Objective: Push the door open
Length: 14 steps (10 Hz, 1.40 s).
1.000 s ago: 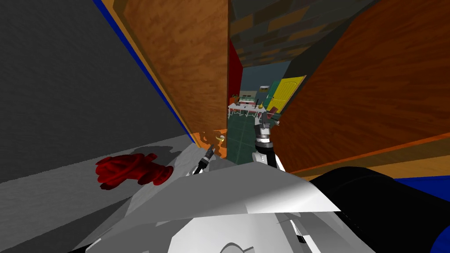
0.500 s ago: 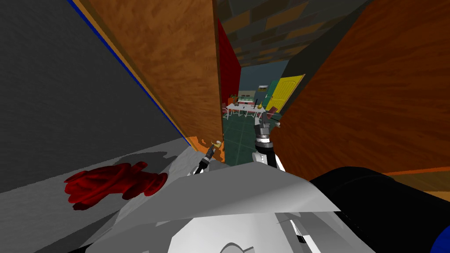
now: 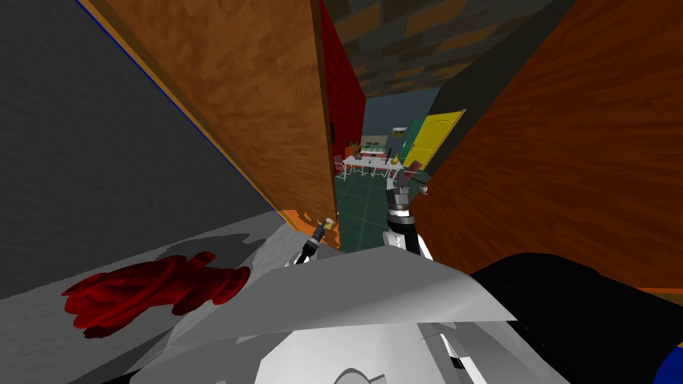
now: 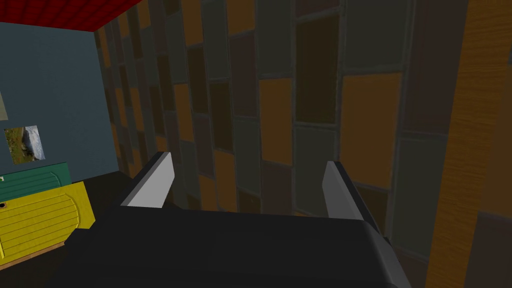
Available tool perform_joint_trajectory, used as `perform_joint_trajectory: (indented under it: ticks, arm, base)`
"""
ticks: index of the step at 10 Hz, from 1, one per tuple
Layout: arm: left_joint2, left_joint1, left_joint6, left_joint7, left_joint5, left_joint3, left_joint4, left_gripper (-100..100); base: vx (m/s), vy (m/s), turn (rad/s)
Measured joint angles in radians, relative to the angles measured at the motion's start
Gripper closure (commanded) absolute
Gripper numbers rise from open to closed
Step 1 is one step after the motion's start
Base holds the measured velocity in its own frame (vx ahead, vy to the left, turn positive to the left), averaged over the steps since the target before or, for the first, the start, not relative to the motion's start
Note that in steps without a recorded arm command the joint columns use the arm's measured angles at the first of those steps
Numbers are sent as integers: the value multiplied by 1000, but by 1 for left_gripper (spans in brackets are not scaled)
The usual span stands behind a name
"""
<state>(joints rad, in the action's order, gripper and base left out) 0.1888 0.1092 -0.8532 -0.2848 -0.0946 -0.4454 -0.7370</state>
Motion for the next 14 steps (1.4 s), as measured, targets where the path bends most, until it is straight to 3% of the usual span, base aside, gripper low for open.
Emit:
perform_joint_trajectory:
  ticks: [4,8,11,13,14]
  arm:
    - [-1,1,2,0,0,0,0,100]
    - [-5,-13,12,-2,-13,16,3,100]
    - [-10,-14,9,-6,-24,39,3,100]
    - [-21,-7,-6,-2,-32,62,27,100]
    - [-23,-16,8,-2,-39,74,12,100]
  base:
    - [23,-13,14]
    - [137,-110,66]
    - [146,-134,91]
    - [156,-160,108]
    - [153,-139,107]
